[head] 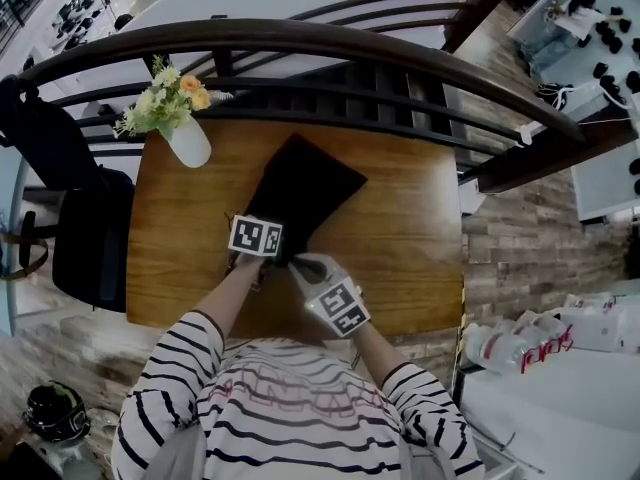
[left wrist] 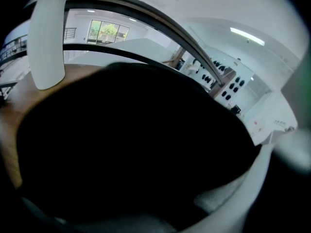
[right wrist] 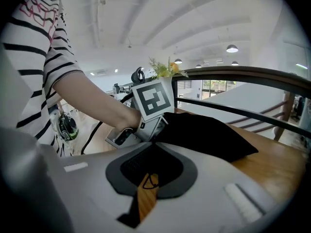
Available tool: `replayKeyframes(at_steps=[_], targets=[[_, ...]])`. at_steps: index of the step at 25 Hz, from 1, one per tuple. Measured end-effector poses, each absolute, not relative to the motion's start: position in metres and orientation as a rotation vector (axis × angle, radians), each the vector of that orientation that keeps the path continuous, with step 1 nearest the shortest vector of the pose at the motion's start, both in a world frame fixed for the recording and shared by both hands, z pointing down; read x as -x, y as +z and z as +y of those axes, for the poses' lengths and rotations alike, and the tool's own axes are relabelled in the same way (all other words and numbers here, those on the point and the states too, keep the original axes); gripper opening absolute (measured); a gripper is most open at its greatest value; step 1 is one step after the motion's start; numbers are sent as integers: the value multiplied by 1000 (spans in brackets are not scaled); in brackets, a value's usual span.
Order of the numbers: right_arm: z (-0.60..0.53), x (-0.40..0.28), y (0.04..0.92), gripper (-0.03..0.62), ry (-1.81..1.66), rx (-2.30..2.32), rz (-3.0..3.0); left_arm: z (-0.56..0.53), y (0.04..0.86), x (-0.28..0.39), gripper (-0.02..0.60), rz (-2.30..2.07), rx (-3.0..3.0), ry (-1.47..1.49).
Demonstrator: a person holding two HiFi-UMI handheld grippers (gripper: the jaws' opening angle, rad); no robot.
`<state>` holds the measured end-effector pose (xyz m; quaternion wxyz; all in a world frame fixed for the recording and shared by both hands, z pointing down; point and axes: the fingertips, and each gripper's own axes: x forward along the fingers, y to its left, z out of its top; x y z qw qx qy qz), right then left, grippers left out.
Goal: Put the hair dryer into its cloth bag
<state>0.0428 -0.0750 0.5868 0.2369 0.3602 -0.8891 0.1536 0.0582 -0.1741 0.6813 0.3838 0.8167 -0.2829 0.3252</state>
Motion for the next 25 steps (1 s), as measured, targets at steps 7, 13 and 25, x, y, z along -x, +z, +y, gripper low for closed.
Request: replayKeyframes(at_steps=[7,13,25], targets=[[-95,-58,592,9,450,-1043,-2423,-211,691,-68,126,-763,-2094,856],[-105,-65,597,11,472,-1078,-2412,-222,691,-78,133,-755,-2113,906],[-99,-72,610,11,491,-1112,-2353,-201,687,-83,310,-689,-2170,930]])
